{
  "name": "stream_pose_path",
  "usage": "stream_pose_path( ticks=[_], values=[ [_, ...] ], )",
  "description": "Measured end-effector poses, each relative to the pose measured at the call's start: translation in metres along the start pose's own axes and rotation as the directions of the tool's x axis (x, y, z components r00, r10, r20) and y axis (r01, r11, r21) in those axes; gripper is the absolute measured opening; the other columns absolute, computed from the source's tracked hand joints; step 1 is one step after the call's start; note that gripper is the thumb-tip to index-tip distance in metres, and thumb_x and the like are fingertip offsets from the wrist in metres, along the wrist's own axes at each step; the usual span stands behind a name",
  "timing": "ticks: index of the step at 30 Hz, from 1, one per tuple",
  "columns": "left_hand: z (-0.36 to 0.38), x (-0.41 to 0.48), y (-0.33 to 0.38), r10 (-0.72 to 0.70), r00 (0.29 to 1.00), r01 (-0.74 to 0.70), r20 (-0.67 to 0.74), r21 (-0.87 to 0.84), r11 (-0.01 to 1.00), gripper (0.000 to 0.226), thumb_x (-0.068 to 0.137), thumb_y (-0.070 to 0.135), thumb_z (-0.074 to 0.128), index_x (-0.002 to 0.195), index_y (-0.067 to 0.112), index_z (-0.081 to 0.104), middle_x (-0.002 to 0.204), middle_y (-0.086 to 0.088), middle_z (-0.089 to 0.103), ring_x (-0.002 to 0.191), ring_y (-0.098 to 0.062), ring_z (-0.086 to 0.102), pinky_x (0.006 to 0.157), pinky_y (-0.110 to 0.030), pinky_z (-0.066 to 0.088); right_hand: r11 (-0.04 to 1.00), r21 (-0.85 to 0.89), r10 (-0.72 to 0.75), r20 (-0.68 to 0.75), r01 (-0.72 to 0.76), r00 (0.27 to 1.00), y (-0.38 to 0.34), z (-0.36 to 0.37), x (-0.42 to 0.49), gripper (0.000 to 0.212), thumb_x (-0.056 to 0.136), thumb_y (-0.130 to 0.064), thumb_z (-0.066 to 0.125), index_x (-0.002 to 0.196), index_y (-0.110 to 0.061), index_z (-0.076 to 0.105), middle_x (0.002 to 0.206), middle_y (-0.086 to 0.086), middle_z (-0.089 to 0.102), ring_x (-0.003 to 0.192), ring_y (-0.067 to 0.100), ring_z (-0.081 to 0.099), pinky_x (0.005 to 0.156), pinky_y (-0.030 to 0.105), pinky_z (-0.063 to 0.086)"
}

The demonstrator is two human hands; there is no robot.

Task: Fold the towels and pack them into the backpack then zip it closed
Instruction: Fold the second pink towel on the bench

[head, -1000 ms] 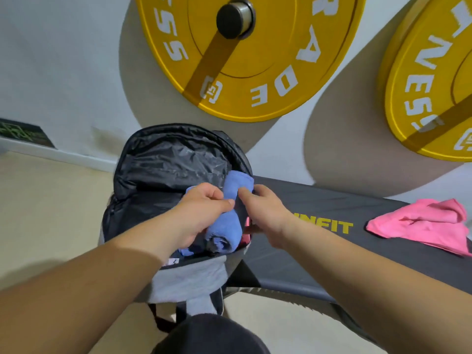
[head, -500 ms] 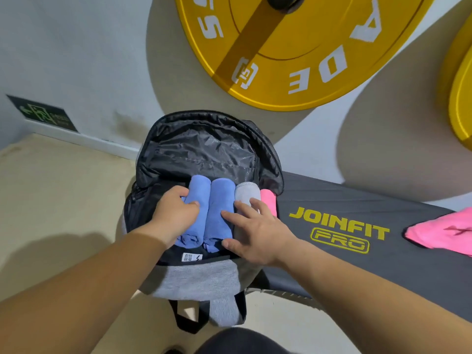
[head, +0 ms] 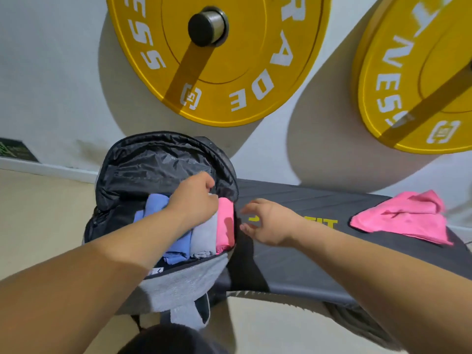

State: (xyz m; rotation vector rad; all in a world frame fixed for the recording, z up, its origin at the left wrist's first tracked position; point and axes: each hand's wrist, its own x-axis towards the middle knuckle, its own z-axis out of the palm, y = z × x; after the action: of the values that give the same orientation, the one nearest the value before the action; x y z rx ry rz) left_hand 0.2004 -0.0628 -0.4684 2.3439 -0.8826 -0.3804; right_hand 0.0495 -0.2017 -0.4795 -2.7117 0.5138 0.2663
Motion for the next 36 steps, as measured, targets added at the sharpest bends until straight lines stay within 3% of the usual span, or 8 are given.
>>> stream_pose_path(
  ticks=[5, 8, 13, 16, 21, 28, 32, 36],
  values=[
    [0.065, -0.003, 0.108, 0.130, 0.926, -0.115, 0.355, -0.062, 0.991, 0.070, 0.085, 0.031, 0.072, 0.146, 0.018, 0.040, 0.105, -0.003, 0.074, 0.082, -0.019, 0.067, 0.071, -0.027, 0.048, 0.969, -0.003, 0.245, 0.042, -0.245, 0.969, 0.083, -0.027, -0.042, 0.042, 0.094, -0.042, 0.056, 0.130, -0.020, 0.061, 0.128, 0.006, 0.065, 0.120, 0.030, 0.059, 0.095, 0.035, 0.050],
    [0.111, -0.005, 0.151, 0.171, 0.903, -0.159, 0.395, -0.064, 0.985, 0.077, 0.084, 0.036, 0.071, 0.151, 0.020, 0.037, 0.119, -0.004, 0.071, 0.100, -0.025, 0.069, 0.080, -0.031, 0.051, 0.910, 0.115, 0.403, -0.022, -0.398, 0.915, 0.144, -0.032, -0.066, 0.053, 0.094, -0.044, 0.058, 0.140, -0.019, 0.055, 0.139, 0.005, 0.062, 0.124, 0.026, 0.059, 0.100, 0.032, 0.048],
    [0.175, -0.019, 0.173, 0.260, 0.889, -0.194, 0.376, -0.204, 0.959, 0.063, 0.093, 0.028, 0.065, 0.150, 0.024, 0.038, 0.097, 0.013, 0.070, 0.090, -0.013, 0.066, 0.075, -0.029, 0.049, 0.802, 0.229, 0.586, -0.130, -0.551, 0.800, 0.235, -0.033, -0.093, 0.037, 0.094, -0.028, 0.057, 0.128, -0.014, 0.064, 0.115, 0.007, 0.070, 0.111, 0.029, 0.065, 0.083, 0.029, 0.046],
    [0.192, -0.022, 0.157, 0.307, 0.884, -0.279, 0.352, -0.129, 0.952, 0.059, 0.093, 0.030, 0.065, 0.147, 0.031, 0.042, 0.108, 0.016, 0.063, 0.092, -0.013, 0.064, 0.085, -0.032, 0.053, 0.793, 0.267, 0.608, -0.284, -0.548, 0.741, 0.275, -0.023, -0.093, 0.033, 0.092, -0.020, 0.055, 0.122, -0.019, 0.068, 0.118, 0.005, 0.071, 0.109, 0.029, 0.066, 0.087, 0.036, 0.053],
    [0.195, -0.016, 0.141, 0.265, 0.907, -0.248, 0.326, -0.093, 0.964, 0.056, 0.094, 0.029, 0.066, 0.145, 0.031, 0.044, 0.109, 0.018, 0.062, 0.085, -0.006, 0.064, 0.080, -0.028, 0.051, 0.811, 0.077, 0.585, -0.128, -0.580, 0.801, 0.316, 0.021, -0.088, 0.045, 0.088, -0.014, 0.055, 0.132, -0.022, 0.059, 0.132, 0.007, 0.059, 0.122, 0.031, 0.057, 0.096, 0.043, 0.051],
    [0.190, -0.021, 0.142, 0.286, 0.888, -0.273, 0.361, -0.088, 0.958, 0.053, 0.094, 0.030, 0.065, 0.143, 0.034, 0.045, 0.109, 0.017, 0.062, 0.083, -0.001, 0.067, 0.087, -0.034, 0.056, 0.819, -0.058, 0.532, -0.301, -0.571, 0.792, 0.329, 0.027, -0.084, 0.023, 0.099, -0.024, 0.048, 0.107, -0.016, 0.068, 0.100, 0.007, 0.053, 0.104, 0.033, 0.055, 0.076, 0.038, 0.048],
    [0.184, -0.024, 0.140, 0.295, 0.880, -0.287, 0.373, -0.078, 0.955, 0.053, 0.095, 0.032, 0.064, 0.144, 0.037, 0.044, 0.117, 0.019, 0.059, 0.089, -0.001, 0.066, 0.086, -0.030, 0.054, 0.764, 0.465, 0.632, -0.396, -0.448, 0.667, 0.280, 0.002, -0.070, 0.017, 0.100, -0.022, 0.048, 0.091, -0.009, 0.049, 0.075, 0.005, 0.055, 0.073, 0.030, 0.053, 0.060, 0.035, 0.034],
    [0.168, -0.027, 0.147, 0.283, 0.916, -0.227, 0.283, -0.214, 0.950, 0.039, 0.094, 0.039, 0.065, 0.132, 0.039, 0.054, 0.117, 0.016, 0.063, 0.090, -0.003, 0.068, 0.082, -0.021, 0.051, 0.615, 0.767, 0.613, -0.322, -0.181, 0.721, 0.200, -0.039, -0.057, 0.021, 0.102, -0.023, 0.048, 0.096, -0.006, 0.058, 0.082, 0.006, 0.064, 0.074, 0.018, 0.056, 0.068, 0.034, 0.046]
  ],
)
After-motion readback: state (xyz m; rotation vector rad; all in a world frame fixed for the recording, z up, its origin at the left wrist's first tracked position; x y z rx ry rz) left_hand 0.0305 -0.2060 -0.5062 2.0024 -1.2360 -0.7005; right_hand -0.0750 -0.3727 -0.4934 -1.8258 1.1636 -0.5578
